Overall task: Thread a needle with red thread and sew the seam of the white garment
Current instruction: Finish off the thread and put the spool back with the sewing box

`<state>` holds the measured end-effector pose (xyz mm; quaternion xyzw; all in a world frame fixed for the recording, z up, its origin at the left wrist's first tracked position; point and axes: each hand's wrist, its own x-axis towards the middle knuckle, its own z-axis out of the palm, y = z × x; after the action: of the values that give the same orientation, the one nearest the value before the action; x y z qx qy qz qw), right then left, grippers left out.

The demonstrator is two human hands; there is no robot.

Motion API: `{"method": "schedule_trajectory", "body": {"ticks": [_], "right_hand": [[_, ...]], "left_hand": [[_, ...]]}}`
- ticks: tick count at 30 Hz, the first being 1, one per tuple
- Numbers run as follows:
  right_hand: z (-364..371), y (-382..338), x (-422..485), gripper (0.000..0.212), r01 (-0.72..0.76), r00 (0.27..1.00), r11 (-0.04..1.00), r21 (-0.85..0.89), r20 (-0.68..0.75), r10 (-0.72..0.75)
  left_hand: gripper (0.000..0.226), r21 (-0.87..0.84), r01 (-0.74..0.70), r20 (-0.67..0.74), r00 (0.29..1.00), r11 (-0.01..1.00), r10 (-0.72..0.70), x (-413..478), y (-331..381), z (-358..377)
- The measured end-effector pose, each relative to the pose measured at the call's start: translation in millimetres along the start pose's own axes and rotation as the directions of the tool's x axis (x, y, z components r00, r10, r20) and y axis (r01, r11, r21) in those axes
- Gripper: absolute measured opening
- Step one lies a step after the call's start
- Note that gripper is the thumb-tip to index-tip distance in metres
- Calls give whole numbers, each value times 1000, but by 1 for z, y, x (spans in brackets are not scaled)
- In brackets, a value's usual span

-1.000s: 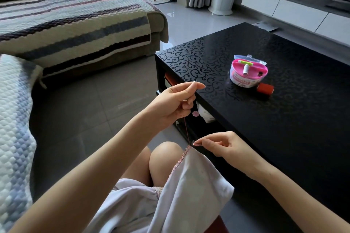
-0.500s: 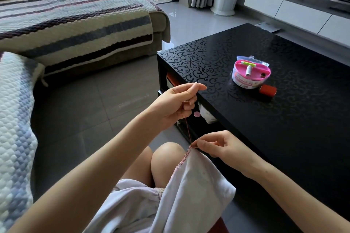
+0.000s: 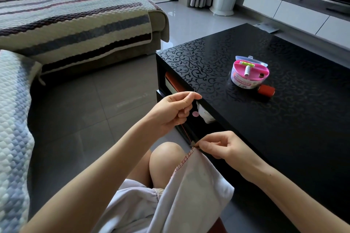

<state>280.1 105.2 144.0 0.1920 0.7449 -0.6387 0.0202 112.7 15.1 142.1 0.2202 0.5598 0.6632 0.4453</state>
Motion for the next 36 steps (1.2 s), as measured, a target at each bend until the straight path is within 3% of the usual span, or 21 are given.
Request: {"method": "schedule_trajectory", "body": {"ticks": [5,9,11,13,16,19,23,28,31,36], "right_hand": [[1,-2,-4,17,34,999,998,52,-28,-32],[5,-3,-6,17,81,993,992,99,-95,-72],[7,-3,-6,18,105,985,986,132,-150,-85],[11,-2,-6,20,126,977,975,183,-196,-89],[20,-1,-8,19,152,964,956,253,-251,-87],[25,3,-7,21,154,958,933,326,-280,-60],[35,6,-4,23,110,958,870,481,-285,37],[46,10,3,23,62,953,716,696,-255,165],[42,9,6,27,-21,964,721,693,-178,198],[25,0,10,39,-180,976,775,605,11,218]], "left_hand": [[19,26,-5,-20,1000,1000,5,-6,-4,0],[20,191,-67,-237,965,979,112,-22,-22,12],[21,206,-129,-409,889,970,205,-27,-37,21],[18,233,-222,-555,769,947,317,-30,-48,28],[15,293,-331,-658,611,897,440,-34,-60,35],[15,309,-369,-699,536,877,472,-35,-66,38],[21,218,-392,-709,566,894,421,-32,-67,33],[24,149,-389,-708,600,909,373,-34,-69,30],[20,104,-368,-660,669,924,341,-36,-64,29],[23,-150,-291,-549,820,945,165,-28,-55,30]]}}
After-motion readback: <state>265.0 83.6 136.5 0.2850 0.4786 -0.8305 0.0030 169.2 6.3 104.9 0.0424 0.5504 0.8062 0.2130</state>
